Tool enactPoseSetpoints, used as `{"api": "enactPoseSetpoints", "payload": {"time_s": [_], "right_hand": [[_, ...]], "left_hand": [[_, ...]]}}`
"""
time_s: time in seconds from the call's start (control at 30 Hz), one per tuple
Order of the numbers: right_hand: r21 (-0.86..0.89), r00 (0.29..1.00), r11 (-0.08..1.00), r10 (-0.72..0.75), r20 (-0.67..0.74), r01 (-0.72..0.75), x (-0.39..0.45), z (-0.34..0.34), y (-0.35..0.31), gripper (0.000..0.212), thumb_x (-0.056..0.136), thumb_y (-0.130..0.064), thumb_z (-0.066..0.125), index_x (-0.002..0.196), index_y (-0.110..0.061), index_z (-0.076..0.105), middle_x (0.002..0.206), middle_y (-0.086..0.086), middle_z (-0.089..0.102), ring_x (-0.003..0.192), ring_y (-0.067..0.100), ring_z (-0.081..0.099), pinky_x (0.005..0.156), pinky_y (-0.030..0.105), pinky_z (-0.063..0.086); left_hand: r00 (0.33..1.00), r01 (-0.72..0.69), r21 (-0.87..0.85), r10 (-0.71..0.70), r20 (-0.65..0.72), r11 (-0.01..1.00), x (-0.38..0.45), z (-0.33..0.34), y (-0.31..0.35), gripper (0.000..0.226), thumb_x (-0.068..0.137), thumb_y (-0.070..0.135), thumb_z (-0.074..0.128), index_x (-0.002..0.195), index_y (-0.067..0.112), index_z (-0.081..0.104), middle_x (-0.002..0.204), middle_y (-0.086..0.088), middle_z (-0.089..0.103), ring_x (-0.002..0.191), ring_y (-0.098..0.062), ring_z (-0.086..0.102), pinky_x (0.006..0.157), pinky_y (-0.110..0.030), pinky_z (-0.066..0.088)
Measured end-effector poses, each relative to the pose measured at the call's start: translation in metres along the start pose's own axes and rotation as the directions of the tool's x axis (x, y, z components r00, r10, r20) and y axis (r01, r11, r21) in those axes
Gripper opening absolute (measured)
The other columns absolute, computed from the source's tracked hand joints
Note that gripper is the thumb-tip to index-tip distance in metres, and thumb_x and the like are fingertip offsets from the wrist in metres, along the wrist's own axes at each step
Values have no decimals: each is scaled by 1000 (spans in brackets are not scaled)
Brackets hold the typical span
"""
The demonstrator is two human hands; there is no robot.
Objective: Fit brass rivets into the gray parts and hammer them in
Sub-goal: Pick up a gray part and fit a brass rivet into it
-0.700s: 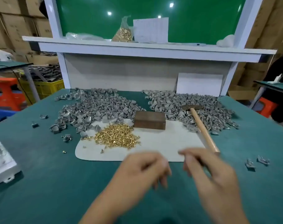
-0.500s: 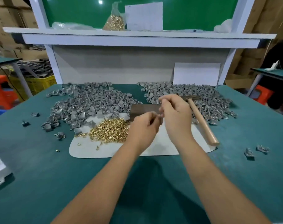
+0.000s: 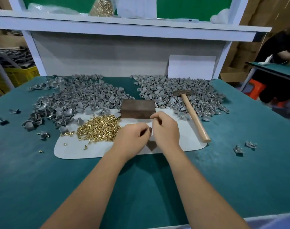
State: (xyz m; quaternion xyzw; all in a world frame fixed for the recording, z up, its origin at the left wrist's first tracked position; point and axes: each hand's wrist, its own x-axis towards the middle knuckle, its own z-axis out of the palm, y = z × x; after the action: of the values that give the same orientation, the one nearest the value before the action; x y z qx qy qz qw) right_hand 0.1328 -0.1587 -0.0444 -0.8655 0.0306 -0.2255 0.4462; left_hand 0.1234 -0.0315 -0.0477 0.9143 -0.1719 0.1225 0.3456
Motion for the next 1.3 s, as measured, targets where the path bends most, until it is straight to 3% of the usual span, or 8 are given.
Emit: {"api": "enactPoseSetpoints", "payload": {"time_s": [0.27,0.4,0.63,0.8,1.0,1.17,1.23,1.3], "right_hand": [[-197,998,979,-43,45,51,17,-3,11,22,90,-19,49,104,-25,65,105,-5,55,94,16,53,75,31,42],[-298,998,954,1,-67,-21,41,-3,14,21,91,-21,53,109,-21,64,111,4,54,105,23,48,87,36,40],[-513,991,856,-115,-72,62,48,-4,25,24,87,-15,57,110,-16,64,112,7,52,108,27,44,91,37,34],[-418,955,864,-297,24,279,30,10,4,18,86,-12,57,102,-14,67,101,4,57,97,23,49,83,35,41],[-415,910,812,-394,127,410,17,34,-10,29,82,-13,60,111,-17,64,108,5,53,99,25,48,85,34,40],[-250,999,968,-43,-32,34,43,46,-13,56,84,-19,62,137,-19,40,137,12,34,122,27,36,101,36,37],[-91,993,988,122,-3,-121,50,49,-8,58,86,-21,59,139,-16,38,137,9,40,124,26,39,103,38,39],[-19,985,986,168,33,-168,52,48,-1,56,85,-21,58,138,-15,42,132,5,52,122,25,46,102,40,41]], "left_hand": [[954,54,-19,-57,-296,998,21,-16,-8,21,98,22,48,93,19,69,88,6,66,78,-13,55,65,-29,43],[986,-63,334,110,-122,940,37,11,12,27,98,27,40,105,21,65,106,3,63,99,-19,53,87,-35,36],[974,-116,317,171,-150,941,33,6,0,28,97,28,46,107,23,71,106,7,67,105,-17,53,91,-32,30],[911,145,230,-39,-411,962,43,-53,-45,24,93,21,55,109,15,72,105,-4,73,102,-27,61,97,-45,45],[705,596,32,-503,-500,802,25,-89,-97,27,95,24,51,116,21,68,119,-11,67,123,-36,44,103,-48,37],[873,280,-213,-340,-349,936,36,-68,-68,37,96,10,51,131,19,55,131,2,58,79,4,61,69,-21,56],[941,248,-79,-260,-217,966,44,-43,-55,37,94,11,49,130,20,47,140,-4,51,130,-7,48,113,-33,36],[954,282,71,-271,-128,957,47,-28,-49,29,92,12,47,119,23,42,149,-17,42,153,-23,0,117,-37,-14]]}}
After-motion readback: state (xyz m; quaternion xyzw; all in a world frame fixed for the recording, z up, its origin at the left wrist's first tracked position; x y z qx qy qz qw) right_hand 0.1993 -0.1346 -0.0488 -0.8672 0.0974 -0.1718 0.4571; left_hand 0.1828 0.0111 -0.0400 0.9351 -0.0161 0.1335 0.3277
